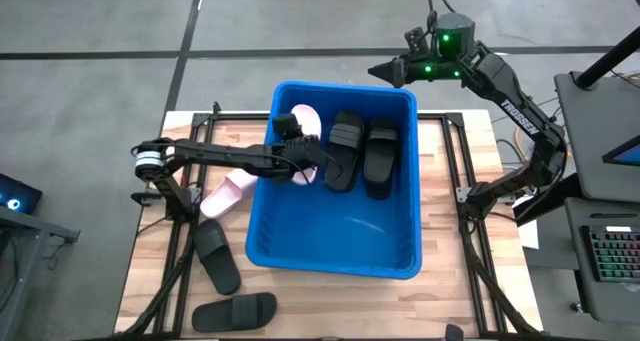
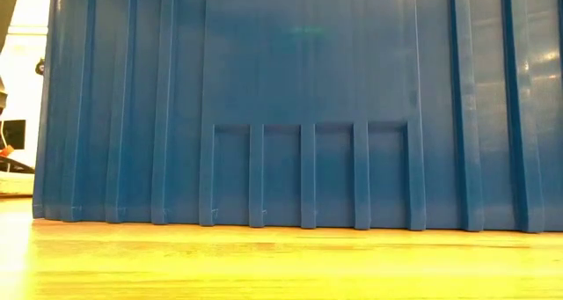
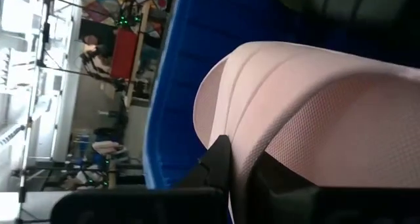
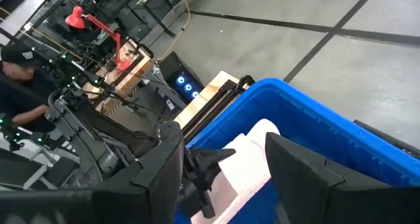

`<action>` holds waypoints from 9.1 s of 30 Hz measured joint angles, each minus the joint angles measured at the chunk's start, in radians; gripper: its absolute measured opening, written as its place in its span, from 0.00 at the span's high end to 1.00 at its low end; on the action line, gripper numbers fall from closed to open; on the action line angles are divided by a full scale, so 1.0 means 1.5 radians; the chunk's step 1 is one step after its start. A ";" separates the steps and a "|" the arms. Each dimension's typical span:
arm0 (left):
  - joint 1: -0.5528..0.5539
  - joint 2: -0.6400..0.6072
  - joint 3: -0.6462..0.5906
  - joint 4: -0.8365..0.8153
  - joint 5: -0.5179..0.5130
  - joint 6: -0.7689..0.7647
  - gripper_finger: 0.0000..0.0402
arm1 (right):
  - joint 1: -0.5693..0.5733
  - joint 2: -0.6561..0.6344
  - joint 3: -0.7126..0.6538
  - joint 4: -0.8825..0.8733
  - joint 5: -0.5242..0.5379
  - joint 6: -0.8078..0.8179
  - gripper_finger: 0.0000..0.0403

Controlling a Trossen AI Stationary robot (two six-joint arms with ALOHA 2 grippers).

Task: Pick and place slides into bin
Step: Put the pink slide into the blue bin

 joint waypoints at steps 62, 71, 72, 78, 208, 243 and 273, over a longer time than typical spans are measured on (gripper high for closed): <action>0.129 0.081 -0.014 0.053 0.270 -0.005 0.15 | 0.001 -0.011 0.000 0.006 0.002 0.001 0.49; 0.128 0.080 0.029 -0.031 0.399 -0.007 0.10 | 0.001 -0.011 0.000 0.006 0.000 0.000 0.49; 0.128 0.080 0.033 -0.039 0.403 -0.007 0.10 | 0.001 -0.011 0.000 0.007 0.000 0.000 0.49; 0.117 0.062 0.089 -0.175 0.398 -0.063 0.10 | 0.001 -0.011 0.000 0.006 0.000 -0.002 0.49; 0.057 -0.814 -0.603 0.517 0.117 -0.824 1.00 | 0.001 -0.011 0.001 0.006 0.001 -0.057 0.49; 0.058 -0.430 -0.159 0.556 0.527 -0.442 1.00 | 0.194 0.075 0.000 0.326 0.003 -0.134 0.35; 0.057 -0.381 -0.119 0.559 0.548 -0.440 1.00 | 0.211 0.120 0.000 0.321 0.035 -0.158 0.28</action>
